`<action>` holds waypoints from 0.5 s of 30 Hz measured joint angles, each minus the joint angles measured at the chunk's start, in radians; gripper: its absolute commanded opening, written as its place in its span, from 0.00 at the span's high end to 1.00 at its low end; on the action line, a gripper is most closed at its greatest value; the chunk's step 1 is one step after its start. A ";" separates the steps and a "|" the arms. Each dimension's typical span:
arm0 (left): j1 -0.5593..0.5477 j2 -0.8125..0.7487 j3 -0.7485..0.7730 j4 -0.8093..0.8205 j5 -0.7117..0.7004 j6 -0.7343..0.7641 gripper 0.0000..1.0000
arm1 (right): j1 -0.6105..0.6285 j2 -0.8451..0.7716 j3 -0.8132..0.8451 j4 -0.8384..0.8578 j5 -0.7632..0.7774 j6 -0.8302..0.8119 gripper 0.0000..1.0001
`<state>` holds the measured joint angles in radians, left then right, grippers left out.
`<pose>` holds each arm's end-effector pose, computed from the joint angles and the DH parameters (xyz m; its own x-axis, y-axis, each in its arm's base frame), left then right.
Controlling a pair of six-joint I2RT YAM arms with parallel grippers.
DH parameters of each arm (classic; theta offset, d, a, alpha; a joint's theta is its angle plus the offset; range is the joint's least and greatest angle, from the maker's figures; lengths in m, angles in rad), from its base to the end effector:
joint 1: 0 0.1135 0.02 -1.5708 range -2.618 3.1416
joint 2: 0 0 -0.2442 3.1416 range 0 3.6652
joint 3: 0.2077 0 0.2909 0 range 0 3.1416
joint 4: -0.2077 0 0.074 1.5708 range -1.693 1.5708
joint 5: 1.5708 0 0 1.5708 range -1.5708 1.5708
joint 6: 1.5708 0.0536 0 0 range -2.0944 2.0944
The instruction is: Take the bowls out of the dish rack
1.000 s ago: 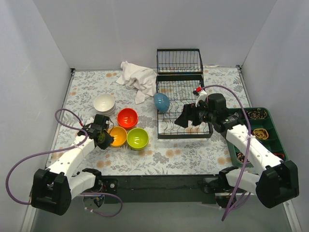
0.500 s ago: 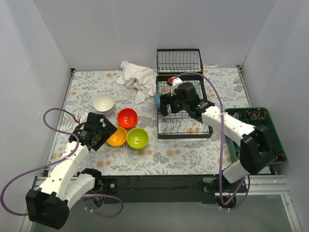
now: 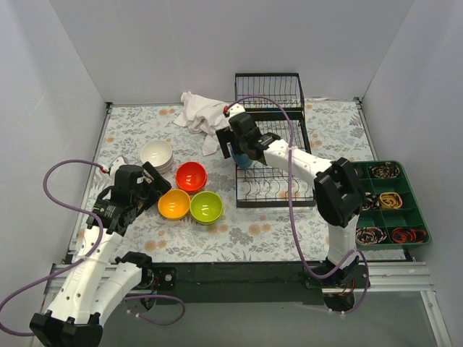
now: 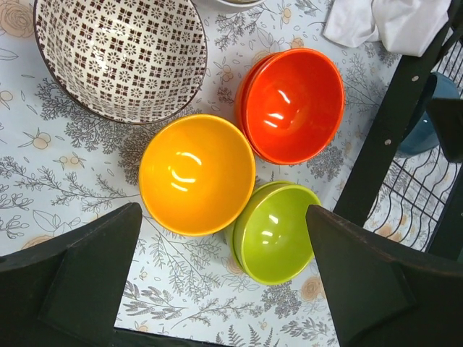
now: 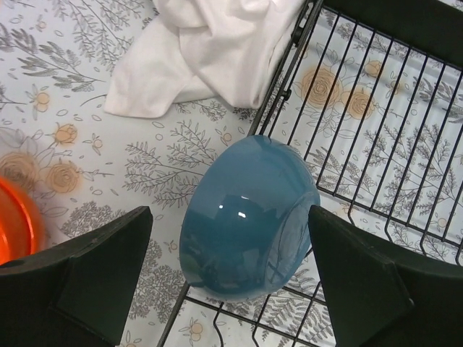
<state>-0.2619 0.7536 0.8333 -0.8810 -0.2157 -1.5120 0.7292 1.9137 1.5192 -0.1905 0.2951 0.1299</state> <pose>0.2047 -0.0430 0.2723 -0.1497 -0.9694 -0.1944 -0.6862 0.2434 -0.6855 0.3776 0.3164 0.2203 -0.4675 -0.2515 -0.8475 -0.3995 0.9153 -0.0513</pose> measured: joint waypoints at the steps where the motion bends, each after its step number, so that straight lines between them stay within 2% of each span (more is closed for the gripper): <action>1: 0.000 -0.005 0.000 0.000 0.003 0.004 0.02 | 0.002 0.019 0.020 -0.010 0.013 0.002 0.05; 4: 0.000 -0.016 0.000 -0.002 0.019 0.016 0.02 | 0.008 0.059 0.057 -0.051 0.048 0.014 0.10; 9: 0.000 -0.026 0.000 -0.001 0.025 0.031 0.02 | 0.013 0.084 0.069 -0.111 0.089 0.042 0.27; 12: 0.000 -0.028 0.000 -0.001 0.027 0.039 0.02 | 0.013 0.085 0.069 -0.133 0.101 0.056 0.39; 15: 0.000 -0.028 0.000 0.002 0.042 0.048 0.02 | 0.016 0.078 0.076 -0.148 0.118 0.060 0.57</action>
<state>-0.2619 0.7254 0.8333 -0.8791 -0.1741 -1.4639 0.7456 1.9915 1.5948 -0.3389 0.4133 0.1894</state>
